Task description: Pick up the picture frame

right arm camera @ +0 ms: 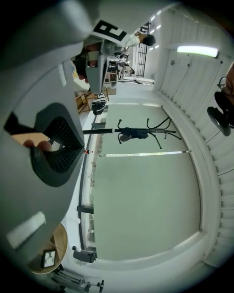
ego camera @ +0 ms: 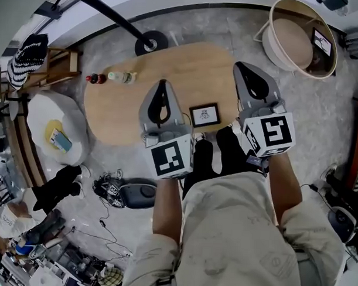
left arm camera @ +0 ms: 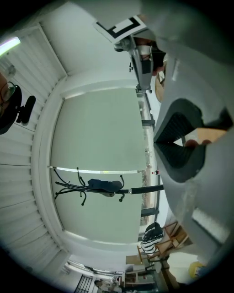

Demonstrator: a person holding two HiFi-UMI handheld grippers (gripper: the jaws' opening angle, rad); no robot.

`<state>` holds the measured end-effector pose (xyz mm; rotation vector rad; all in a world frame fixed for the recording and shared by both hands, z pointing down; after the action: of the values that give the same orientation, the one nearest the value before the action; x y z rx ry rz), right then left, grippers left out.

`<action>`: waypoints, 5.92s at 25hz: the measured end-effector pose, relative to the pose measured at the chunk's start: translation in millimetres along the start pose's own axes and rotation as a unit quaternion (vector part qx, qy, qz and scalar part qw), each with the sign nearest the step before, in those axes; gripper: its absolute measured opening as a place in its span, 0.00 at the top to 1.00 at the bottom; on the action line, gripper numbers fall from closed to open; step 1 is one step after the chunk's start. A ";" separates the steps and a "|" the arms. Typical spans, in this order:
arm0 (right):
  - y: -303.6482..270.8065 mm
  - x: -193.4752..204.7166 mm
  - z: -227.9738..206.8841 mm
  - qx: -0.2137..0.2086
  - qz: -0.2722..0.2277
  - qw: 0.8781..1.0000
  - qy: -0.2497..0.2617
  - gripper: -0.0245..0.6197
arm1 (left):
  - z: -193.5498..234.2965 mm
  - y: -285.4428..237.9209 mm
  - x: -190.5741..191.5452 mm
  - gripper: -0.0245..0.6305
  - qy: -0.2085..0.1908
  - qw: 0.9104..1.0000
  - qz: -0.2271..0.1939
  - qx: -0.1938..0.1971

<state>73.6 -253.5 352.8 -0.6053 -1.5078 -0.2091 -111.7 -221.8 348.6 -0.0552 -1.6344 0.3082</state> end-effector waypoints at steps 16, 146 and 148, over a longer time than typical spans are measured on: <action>-34.6 130.6 8.2 -0.031 0.130 0.989 -0.060 0.96 | 4.5 -9.4 141.0 0.96 0.032 0.991 0.132 0.007; -36.8 170.4 69.7 -0.065 0.290 0.953 -0.055 0.83 | 13.6 23.7 187.0 0.83 0.129 0.957 0.258 0.000; -37.7 156.3 71.9 -0.065 0.272 0.959 -0.046 0.83 | 18.0 24.1 174.4 0.83 0.125 0.962 0.241 -0.002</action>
<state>4.9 -212.7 509.8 -1.1224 -1.3659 0.1503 -149.1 -163.2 511.3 -0.4826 -1.3527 0.6438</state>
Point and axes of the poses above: the fingertips, and each gripper's own axes: y backward along the fingers, z to its left, x out of its underside, the point moved 4 cm from there along y, backward along the fingers, and after that the axes turned 1 degree about -y, right-handed, at the moved point
